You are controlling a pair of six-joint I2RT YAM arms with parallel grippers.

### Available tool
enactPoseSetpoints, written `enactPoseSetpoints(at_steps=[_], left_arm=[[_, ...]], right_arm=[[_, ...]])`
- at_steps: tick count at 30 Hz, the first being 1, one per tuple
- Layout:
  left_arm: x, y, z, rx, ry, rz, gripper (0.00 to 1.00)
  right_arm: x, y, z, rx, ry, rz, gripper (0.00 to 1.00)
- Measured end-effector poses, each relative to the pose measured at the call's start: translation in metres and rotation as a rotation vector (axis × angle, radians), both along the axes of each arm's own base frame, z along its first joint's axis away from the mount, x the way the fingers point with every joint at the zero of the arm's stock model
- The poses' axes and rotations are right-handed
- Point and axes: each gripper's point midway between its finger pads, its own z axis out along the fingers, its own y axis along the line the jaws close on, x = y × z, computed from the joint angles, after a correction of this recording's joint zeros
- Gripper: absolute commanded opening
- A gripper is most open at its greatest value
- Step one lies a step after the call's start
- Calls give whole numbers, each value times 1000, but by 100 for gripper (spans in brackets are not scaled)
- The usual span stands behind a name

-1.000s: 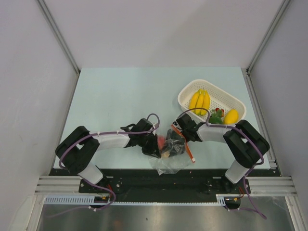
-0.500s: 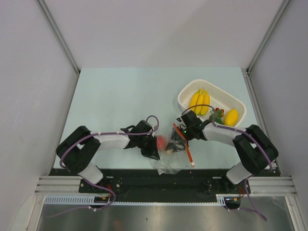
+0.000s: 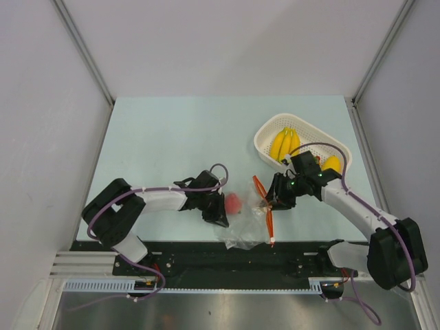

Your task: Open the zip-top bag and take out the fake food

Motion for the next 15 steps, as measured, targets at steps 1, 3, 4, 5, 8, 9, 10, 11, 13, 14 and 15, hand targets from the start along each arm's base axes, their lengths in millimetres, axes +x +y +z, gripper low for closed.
enactPoseSetpoints(at_steps=[1,3,4,5,8,9,10,11,13,14,15], left_arm=[[1,0,0,1,0,0,16],[2,0,0,8,-6,-1,16],[3,1,0,11,-7,0,17],[3,2,1,19,-10,-2,18],[5,6,2,40,-32,-7,19],[5,7,4,46,-38,-10,19],[5,9,6,53,-46,-12,20],[6,10,9,58,-55,-21,20],[8,10,17,57,-73,-34,22],[10,10,23,55,-89,-44,22],[13,9,29,52,-109,-51,23]], right_arm=[[0,-6,3,-1,-4,-15,28],[1,-19,11,-1,-19,-50,28],[2,-25,15,-1,-27,-68,28],[4,-33,19,-3,-37,-96,28],[22,-61,31,-15,-68,-194,28],[31,-69,36,-22,-76,-226,29],[40,-78,40,-27,-85,-256,29],[52,-87,45,-31,-98,-288,29],[70,-101,50,-45,-109,-337,31],[80,-109,53,-54,-116,-363,31],[90,-116,55,-66,-123,-387,31]])
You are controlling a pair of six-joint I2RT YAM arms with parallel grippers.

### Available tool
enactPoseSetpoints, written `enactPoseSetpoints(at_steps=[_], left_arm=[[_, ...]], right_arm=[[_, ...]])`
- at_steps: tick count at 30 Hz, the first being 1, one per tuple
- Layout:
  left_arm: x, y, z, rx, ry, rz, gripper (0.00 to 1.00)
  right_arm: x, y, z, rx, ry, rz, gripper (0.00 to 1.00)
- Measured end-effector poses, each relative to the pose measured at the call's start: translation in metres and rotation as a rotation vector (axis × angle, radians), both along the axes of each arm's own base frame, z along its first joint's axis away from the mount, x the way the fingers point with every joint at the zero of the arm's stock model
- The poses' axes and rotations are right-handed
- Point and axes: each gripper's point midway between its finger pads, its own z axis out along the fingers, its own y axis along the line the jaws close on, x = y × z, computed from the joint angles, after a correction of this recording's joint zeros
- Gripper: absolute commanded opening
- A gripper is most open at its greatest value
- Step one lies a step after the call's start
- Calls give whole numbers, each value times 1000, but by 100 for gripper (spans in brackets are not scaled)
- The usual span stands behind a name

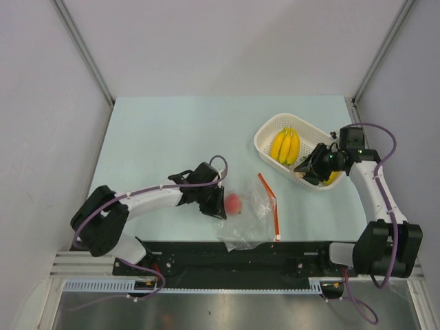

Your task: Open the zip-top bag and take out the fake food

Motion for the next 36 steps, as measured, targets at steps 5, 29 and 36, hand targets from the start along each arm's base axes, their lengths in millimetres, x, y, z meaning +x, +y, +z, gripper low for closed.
enactPoseSetpoints(at_steps=[5,29,36], left_arm=[[12,0,33,-34,-104,-21,25],[65,-107,246,-234,-424,25,87],[85,-151,182,90,-386,102,88]], right_arm=[[42,-38,-4,-52,-2,-119,36],[77,-92,-42,-419,181,-196,94],[42,-69,5,-469,57,-167,95]])
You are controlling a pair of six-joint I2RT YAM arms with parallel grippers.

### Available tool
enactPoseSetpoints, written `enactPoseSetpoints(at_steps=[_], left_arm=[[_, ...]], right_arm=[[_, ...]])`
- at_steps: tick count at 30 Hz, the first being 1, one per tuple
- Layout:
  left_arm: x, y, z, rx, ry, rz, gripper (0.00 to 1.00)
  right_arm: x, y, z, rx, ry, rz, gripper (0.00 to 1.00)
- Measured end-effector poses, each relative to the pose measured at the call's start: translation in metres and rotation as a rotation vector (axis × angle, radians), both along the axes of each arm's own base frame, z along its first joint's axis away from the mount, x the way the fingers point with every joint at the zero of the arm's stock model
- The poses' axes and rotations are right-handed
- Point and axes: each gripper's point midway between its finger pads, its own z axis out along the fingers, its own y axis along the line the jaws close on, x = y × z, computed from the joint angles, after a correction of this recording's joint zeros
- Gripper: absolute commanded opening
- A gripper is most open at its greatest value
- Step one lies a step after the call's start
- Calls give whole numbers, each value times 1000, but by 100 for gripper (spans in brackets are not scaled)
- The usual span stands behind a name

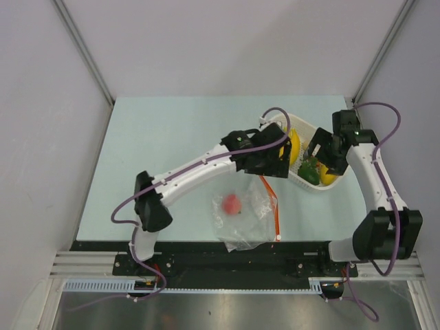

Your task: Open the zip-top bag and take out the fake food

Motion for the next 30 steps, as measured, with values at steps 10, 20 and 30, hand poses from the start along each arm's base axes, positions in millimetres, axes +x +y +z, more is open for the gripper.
enactPoseSetpoints(at_steps=[10,20,30], left_arm=[[-10,21,-45,213,58,77,84],[-10,13,-60,201,70,54,66],[-21,27,-94,230,76,-30,10]], right_arm=[[-58,5,-24,7,83,16,95],[-71,33,-26,65,76,115,93],[-100,111,-48,409,121,342,70]])
